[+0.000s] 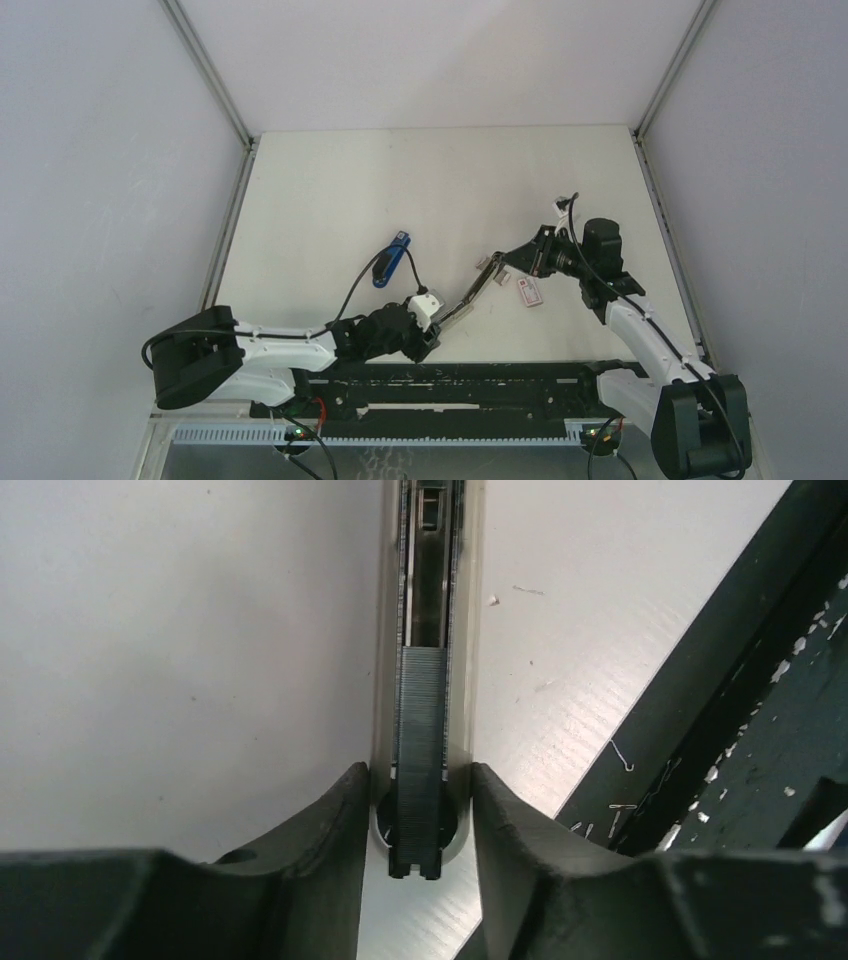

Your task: Load the staples into the stapler

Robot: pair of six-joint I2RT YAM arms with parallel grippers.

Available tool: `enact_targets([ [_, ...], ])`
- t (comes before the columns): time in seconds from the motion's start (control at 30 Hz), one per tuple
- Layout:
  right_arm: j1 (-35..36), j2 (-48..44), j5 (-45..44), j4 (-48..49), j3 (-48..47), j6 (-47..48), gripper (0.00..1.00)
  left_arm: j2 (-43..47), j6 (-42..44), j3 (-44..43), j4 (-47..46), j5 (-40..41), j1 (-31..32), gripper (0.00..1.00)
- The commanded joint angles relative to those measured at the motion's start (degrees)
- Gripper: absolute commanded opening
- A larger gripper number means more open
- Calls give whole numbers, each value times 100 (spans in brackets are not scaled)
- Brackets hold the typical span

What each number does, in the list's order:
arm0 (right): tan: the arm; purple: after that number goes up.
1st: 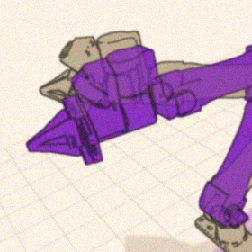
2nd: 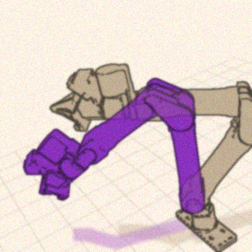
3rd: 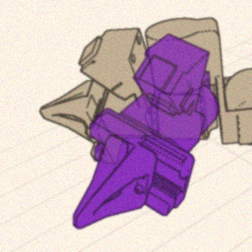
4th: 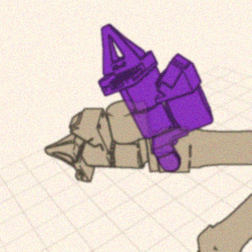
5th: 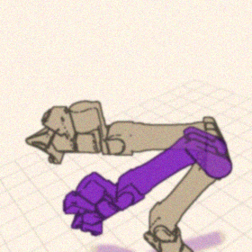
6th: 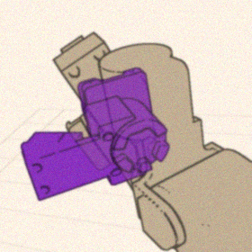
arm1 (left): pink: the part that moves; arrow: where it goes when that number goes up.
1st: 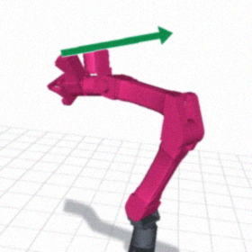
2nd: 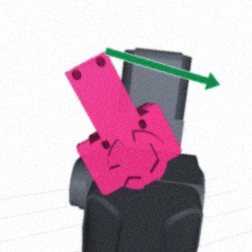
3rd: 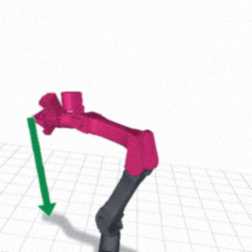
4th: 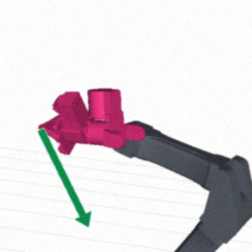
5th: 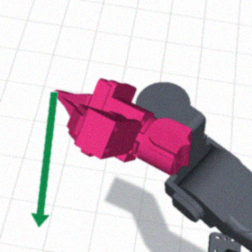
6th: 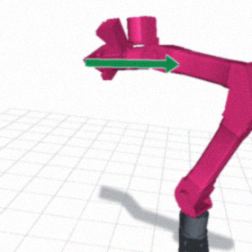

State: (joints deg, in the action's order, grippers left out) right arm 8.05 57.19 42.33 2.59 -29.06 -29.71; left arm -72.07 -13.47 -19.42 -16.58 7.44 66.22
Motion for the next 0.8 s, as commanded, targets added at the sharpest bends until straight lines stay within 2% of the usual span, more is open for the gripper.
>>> enact_targets([
  [0.0,296,-148,-62,-216,-490,553,0,-104,-31,-3,46,174,127,34],
  [0.1,760,-153,-485,-693,-696,884,1,-298,85,-145,-90,173,160,17],
  [0.17,1072,-195,-707,-836,-716,906,8,-429,143,-286,-113,197,157,11],
  [0.33,1971,-478,-1109,-1259,-713,852,33,-656,206,-552,-126,243,155,9],
  [0.5,2352,-659,-926,-1216,-649,610,51,-714,246,-620,-161,258,156,11],
  [0.6,2393,-747,-1056,-1192,-636,544,54,-644,226,-587,-171,361,162,21],
  [0.7,2301,-886,-1507,-1326,-637,461,55,-443,163,-431,-195,457,163,50],
  [0.77,2156,-995,-1728,-1421,-628,405,55,-213,131,-305,-206,441,158,60],
])
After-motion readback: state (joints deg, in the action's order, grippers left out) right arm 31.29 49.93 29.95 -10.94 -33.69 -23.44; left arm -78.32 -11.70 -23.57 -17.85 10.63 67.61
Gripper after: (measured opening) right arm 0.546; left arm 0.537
